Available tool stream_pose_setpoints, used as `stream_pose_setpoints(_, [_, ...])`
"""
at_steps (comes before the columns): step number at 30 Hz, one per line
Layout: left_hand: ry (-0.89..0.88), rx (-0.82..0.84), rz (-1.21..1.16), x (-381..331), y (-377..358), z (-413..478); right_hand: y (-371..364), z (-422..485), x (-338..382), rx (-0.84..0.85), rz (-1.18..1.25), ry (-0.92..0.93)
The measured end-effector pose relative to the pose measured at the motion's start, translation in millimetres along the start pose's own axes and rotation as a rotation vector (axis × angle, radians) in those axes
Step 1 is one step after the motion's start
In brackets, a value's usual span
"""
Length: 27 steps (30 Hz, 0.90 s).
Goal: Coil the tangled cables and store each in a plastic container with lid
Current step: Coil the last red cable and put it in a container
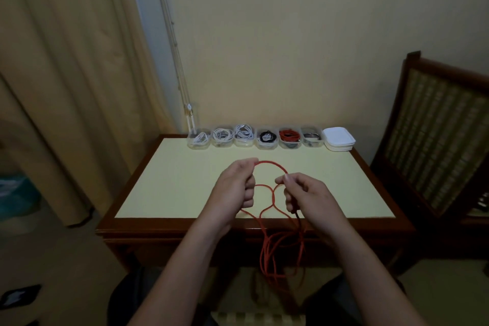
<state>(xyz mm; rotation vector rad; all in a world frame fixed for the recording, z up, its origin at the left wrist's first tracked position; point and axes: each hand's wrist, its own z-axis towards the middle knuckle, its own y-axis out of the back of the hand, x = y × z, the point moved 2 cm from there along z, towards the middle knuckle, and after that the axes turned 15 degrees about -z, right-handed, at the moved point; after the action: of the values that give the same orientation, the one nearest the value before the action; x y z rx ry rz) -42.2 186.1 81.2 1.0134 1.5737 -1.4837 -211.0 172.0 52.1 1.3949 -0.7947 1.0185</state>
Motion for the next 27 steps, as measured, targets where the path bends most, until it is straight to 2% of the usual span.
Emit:
stream_pose_setpoints(4, [-0.015, -0.014, -0.337, -15.9, -0.7, -0.5, 0.4, -5.1, 0.7, 0.018, 0.100, -0.026])
stream_pose_setpoints(7, [-0.005, -0.021, -0.553, -30.6, 5.5, 4.3, 5.5, -7.7, 0.3, 0.065, 0.077, -0.017])
stream_pose_setpoints(11, [-0.033, -0.043, -0.671, -48.2, 16.6, 9.1, 15.5, -9.1, -2.7, 0.171, -0.036, 0.061])
stream_pose_setpoints(17, [-0.084, -0.091, -0.752, -57.5, 31.5, 13.0, 21.9, -8.3, -23.2, 0.274, -0.158, 0.037])
stream_pose_setpoints(21, [-0.100, -0.087, -0.661, -58.1, 33.9, 13.7, 20.4, -5.0, -36.1, 0.214, -0.167, 0.011])
stream_pose_setpoints(23, [-0.109, -0.057, -0.501, -56.0, 29.4, 11.8, 20.9, -1.3, -37.5, 0.139, -0.192, 0.027])
stream_pose_setpoints(27, [-0.191, -0.006, -0.145, -44.5, 13.1, 8.1, 16.1, -1.2, -25.3, 0.068, -0.431, 0.144])
